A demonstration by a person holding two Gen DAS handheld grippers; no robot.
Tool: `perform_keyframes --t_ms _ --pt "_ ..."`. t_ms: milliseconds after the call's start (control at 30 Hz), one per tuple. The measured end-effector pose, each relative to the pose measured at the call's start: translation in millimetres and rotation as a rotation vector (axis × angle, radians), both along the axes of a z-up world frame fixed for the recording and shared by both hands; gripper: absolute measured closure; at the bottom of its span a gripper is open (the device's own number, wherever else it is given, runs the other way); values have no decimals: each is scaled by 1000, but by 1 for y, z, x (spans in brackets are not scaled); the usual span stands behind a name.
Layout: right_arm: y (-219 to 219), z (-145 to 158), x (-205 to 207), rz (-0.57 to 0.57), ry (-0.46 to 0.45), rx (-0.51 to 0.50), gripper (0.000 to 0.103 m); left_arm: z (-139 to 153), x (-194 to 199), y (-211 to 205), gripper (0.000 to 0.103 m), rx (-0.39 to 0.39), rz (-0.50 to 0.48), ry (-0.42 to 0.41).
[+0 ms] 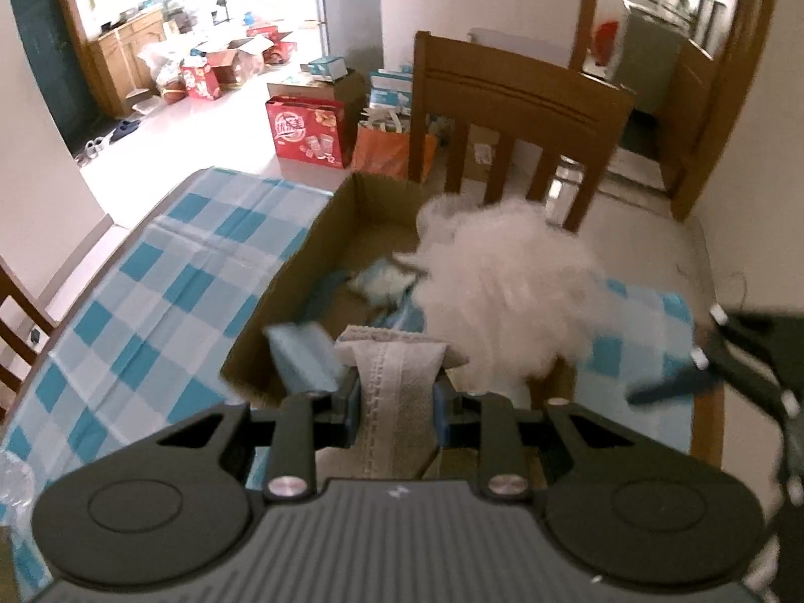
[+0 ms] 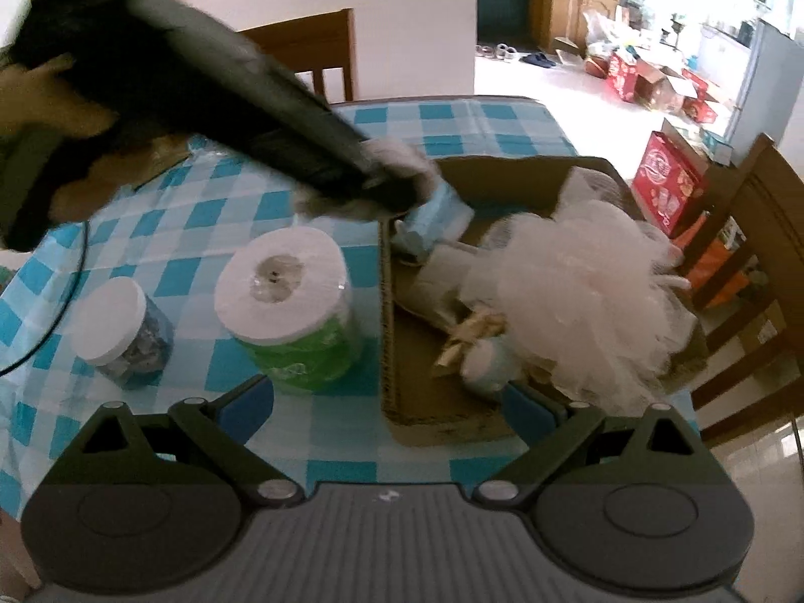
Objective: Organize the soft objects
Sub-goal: 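Carry the beige sachet over the box and open the left tool to drop it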
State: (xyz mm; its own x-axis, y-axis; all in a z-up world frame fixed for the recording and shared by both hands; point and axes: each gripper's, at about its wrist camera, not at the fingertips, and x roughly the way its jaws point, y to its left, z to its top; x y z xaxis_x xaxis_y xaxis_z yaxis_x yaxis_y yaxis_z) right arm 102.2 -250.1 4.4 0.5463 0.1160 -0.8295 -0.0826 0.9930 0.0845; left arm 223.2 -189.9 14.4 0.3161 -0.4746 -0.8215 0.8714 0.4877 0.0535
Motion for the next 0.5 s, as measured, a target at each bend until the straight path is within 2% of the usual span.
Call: perform_keyframes --t_ms 67,100,167,200,233,333,500 --pt "-7 -1 -2 -16 -2 2 4 -6 8 -14 71 -13 20 4" --pt "-10 -1 -3 -21 -2 2 3 -9 13 -21 63 -20 39 1" --pt "-16 -1 -4 -33 -1 7 3 -16 23 -34 41 -29 88 -25" --pt "-18 -2 -4 -38 -3 9 3 -20 28 -39 25 -33 121 -30" --pt "-20 -2 -5 -42 -4 10 3 -22 31 -41 15 -42 142 -32" --pt "-25 -2 -5 -55 -7 -3 2 -21 33 -41 11 -82 202 -57" --pt "-31 -1 -2 -116 14 -46 2 1 9 -25 1 -103 295 -170"
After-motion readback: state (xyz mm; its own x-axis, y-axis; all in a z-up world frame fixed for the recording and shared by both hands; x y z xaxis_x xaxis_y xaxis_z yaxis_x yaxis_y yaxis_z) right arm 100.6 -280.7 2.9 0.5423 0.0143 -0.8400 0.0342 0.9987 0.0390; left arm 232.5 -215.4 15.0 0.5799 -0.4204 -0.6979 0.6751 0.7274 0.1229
